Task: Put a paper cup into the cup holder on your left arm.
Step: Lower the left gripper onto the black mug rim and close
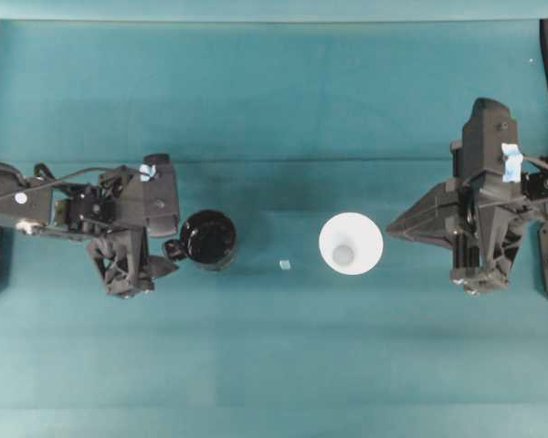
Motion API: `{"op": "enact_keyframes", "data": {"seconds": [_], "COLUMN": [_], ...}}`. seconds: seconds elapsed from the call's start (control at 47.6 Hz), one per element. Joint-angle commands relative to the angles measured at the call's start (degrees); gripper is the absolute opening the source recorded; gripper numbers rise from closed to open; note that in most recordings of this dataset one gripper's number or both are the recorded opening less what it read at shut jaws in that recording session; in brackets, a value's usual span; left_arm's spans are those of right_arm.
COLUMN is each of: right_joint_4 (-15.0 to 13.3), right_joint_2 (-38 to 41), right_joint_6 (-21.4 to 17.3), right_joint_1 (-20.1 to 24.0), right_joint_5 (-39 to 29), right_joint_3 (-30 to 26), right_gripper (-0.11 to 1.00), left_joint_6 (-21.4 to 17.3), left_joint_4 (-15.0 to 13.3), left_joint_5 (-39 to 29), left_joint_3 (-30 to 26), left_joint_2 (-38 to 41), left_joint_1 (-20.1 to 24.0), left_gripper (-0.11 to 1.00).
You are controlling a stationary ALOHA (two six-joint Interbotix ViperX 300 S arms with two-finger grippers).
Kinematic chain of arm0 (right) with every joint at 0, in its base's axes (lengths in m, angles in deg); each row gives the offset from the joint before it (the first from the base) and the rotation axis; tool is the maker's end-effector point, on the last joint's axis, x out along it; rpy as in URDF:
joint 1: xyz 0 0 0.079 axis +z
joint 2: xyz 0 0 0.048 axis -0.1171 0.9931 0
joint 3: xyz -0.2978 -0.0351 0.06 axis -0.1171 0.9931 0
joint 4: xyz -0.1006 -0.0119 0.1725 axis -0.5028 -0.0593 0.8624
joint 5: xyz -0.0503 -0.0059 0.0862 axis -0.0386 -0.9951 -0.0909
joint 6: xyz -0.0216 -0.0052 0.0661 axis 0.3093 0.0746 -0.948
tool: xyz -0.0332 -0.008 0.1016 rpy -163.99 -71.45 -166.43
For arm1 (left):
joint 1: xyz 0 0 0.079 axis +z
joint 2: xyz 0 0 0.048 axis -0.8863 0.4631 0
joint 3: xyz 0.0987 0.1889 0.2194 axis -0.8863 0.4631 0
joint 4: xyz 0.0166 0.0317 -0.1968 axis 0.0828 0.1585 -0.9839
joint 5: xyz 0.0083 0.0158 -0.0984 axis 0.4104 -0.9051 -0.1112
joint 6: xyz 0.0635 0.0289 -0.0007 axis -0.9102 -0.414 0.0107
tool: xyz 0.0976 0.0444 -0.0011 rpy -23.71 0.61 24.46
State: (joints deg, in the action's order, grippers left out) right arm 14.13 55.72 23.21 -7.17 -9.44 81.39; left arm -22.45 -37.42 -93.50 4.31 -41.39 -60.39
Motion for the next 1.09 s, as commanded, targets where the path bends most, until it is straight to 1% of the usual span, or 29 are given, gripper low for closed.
{"op": "enact_keyframes", "data": {"seconds": [0.0,0.315,0.42,0.462,0.504,0.651,0.672,0.693,0.924,1.071], "right_joint_4": [-0.09,-0.09,-0.09,-0.09,-0.09,-0.53,-0.7,-0.79,-0.97,-0.97], "right_joint_2": [-0.18,-0.18,-0.18,-0.18,-0.18,-0.35,-0.44,-0.44,-0.53,-0.79], "right_joint_6": [-0.53,-0.44,-0.44,-0.44,-0.44,-0.44,-0.44,-0.44,-0.44,-0.44], "right_joint_1": [-0.09,-0.18,-0.18,-0.18,-0.18,-0.18,-0.18,-0.09,-0.53,-0.79], "right_joint_5": [0.18,-0.97,-0.97,-0.97,-0.97,-0.97,-0.97,-0.97,-0.97,-0.97], "right_joint_3": [-0.97,-0.79,-0.62,-0.53,-0.44,-0.26,-0.18,-0.18,0.09,0.35], "right_gripper": [-0.02,-0.02,-0.02,-0.02,-0.02,-0.02,-0.02,-0.02,-0.02,-0.02], "left_joint_6": [0.09,0.35,0.35,0.35,0.26,-0.35,-0.35,-0.35,-0.62,-2.99], "left_joint_4": [0.09,0.18,0.09,0.09,0.09,0.18,0.09,0.09,0.09,0.09], "left_joint_5": [0.62,2.72,3.08,3.08,3.08,3.08,2.99,3.08,3.16,4.57], "left_joint_3": [-0.88,-0.53,-0.53,-0.44,-0.44,-0.44,-0.44,-0.53,-0.88,-2.99], "left_joint_2": [0.35,1.41,1.41,1.41,1.41,1.32,1.41,1.41,1.32,1.14], "left_joint_1": [0.09,0.09,0.09,0.09,0.09,0.09,0.09,0.09,0.0,-0.35], "left_gripper": [0.94,0.91,0.86,0.81,0.73,0.36,0.31,0.29,0.29,0.29]}}
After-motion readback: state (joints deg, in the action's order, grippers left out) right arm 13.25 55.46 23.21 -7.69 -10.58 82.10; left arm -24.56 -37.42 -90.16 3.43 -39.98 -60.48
